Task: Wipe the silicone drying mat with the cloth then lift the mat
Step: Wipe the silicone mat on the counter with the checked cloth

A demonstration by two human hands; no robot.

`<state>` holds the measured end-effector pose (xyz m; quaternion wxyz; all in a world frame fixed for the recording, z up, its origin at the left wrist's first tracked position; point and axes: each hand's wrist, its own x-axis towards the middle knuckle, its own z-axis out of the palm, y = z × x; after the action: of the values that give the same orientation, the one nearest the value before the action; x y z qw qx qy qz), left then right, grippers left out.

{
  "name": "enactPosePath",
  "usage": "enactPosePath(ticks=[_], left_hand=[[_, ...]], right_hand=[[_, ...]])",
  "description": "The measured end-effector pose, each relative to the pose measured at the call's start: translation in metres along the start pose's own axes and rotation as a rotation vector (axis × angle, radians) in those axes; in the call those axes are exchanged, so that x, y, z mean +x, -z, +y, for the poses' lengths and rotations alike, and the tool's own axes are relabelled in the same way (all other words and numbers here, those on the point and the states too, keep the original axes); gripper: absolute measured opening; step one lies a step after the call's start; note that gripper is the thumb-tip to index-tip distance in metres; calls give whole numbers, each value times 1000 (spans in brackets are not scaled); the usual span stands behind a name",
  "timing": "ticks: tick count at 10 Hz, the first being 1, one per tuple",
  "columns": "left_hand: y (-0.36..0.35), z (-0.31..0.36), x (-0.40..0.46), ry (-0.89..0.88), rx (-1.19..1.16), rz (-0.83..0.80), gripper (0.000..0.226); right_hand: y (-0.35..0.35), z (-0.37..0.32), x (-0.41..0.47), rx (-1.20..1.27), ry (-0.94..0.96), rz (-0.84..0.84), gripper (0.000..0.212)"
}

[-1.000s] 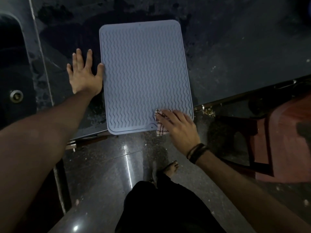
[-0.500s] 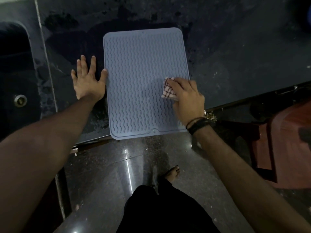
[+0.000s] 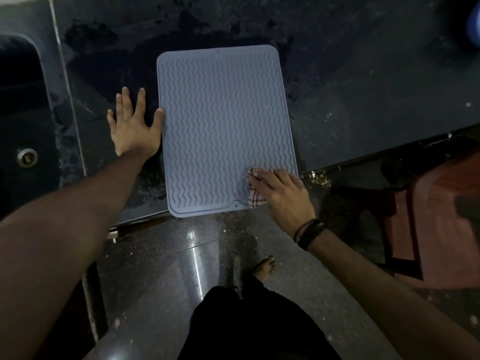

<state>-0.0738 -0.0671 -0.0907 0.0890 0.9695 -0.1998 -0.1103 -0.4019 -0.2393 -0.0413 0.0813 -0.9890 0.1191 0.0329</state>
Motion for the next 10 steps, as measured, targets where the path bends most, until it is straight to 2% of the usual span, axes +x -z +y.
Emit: enactPosePath(ticks=[1,2,3,4,7,10], left_hand=[[0,2,0,-2,-3,4,75],[0,1,1,-1,-4,4,75],[-1,0,1,-2,7,4,75],[-1,0,1,5,5,3,75],[-1,0,0,-2,-10,9,74],[-3,-1,2,-4,-13,13,74]], right_hand=[[11,5,4,38,-21,40,50],[29,11,40,108,-124,164,51],[34,21,96,77,-149,204,55],[20,21,125,50,-99,81,54],[2,-1,28,8,-10,36,47],[-22,13,-15,-4,92,89,62]])
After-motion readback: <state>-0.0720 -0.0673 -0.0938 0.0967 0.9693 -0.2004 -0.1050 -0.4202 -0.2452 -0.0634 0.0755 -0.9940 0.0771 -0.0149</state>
